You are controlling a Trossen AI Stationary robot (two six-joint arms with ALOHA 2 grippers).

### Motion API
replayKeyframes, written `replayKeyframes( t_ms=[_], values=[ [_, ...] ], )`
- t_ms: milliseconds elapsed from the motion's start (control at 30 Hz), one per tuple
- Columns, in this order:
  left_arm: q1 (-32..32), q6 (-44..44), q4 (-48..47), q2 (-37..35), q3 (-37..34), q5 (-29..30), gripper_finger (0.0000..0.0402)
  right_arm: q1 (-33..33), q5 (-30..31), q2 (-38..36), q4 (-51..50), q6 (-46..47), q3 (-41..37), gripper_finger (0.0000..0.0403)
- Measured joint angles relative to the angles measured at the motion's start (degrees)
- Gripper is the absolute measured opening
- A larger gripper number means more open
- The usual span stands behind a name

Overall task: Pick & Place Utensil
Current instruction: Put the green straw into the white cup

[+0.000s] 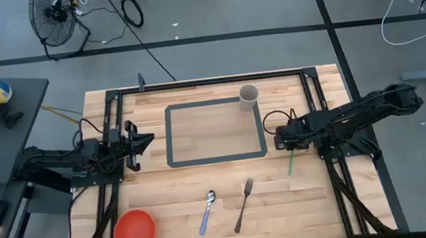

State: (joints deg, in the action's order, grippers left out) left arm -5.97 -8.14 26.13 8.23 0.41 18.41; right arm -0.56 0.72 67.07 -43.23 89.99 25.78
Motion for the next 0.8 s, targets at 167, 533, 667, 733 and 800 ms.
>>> replayKeyframes(
  t_ms=[167,533,667,733,800],
  values=[
    [0.0,0.0,0.0,0.0,0.0,0.0,0.0032,0.0,-0.8,0.1,1.3,-2.8,2.0,0.0102],
    [0.0,0.0,0.2,0.0,0.0,0.0,0.0032,0.3,-0.1,0.1,0.1,-6.2,3.5,0.0086],
    [0.0,0.0,0.2,0.0,0.0,0.0,0.0032,0.0,1.6,-0.3,-3.1,-4.3,3.5,0.0086],
    [0.0,0.0,0.2,0.0,0.0,0.0,0.0032,-0.7,4.0,-0.4,-5.8,-3.0,3.5,0.0086],
    [0.0,0.0,0.2,0.0,0.0,0.0,0.0032,-1.8,6.6,-0.4,-7.2,-2.2,3.5,0.0086]
  ],
)
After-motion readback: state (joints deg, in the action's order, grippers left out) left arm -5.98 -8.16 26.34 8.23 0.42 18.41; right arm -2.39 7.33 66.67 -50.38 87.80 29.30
